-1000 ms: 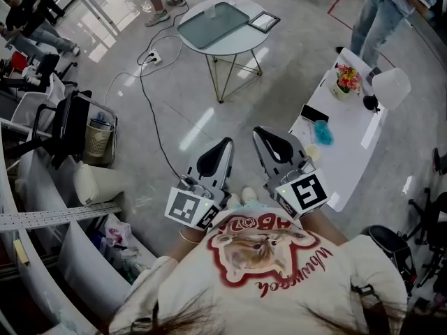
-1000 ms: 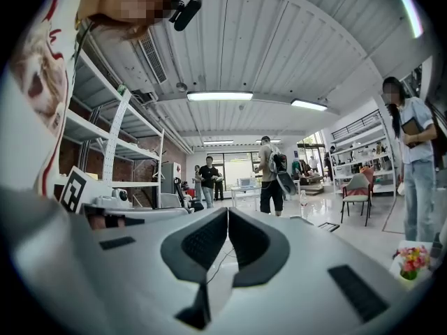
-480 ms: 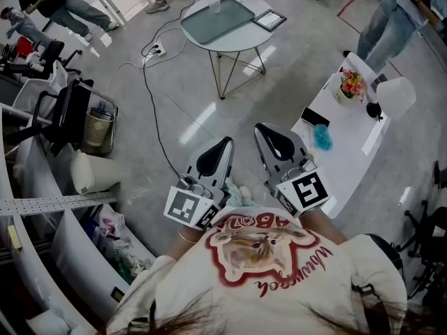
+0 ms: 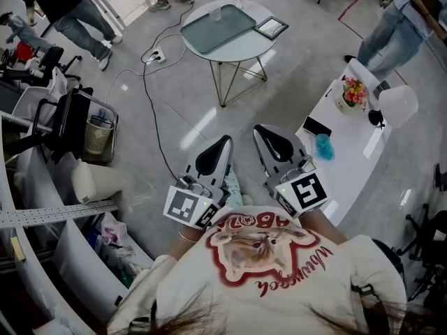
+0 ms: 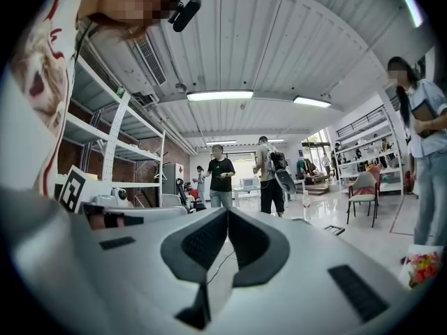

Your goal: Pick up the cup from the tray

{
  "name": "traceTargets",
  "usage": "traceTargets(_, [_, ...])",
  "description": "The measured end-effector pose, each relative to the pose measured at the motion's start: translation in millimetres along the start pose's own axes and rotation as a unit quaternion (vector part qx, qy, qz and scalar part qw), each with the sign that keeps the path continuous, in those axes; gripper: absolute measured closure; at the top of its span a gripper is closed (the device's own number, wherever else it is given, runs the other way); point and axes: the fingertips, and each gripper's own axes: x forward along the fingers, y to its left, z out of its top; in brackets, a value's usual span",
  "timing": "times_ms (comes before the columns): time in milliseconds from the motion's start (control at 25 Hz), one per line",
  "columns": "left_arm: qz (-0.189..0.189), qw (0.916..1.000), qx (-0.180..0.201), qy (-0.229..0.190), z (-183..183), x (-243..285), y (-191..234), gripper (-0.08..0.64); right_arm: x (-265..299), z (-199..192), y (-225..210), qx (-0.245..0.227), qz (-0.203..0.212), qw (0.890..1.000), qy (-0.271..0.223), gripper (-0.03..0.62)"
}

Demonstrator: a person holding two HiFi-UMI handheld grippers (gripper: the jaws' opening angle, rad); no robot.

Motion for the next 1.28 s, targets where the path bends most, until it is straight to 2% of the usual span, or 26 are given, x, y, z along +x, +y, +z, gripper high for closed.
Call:
traceTargets(920, [-0.034,0.9992,-0.009,0.020,14.9,107.5,176.4,0.546,185.3,7.7,-87.4,-0.002,-0.048,0.999,0.011,0.566])
traceTargets(1280, [-0.051,0.9985,-0.008,0.018,22.1,132.7,218.4,0.546,225.7,12.9,-102.8,-0.002,-0.068,0.998,0.006,0.566])
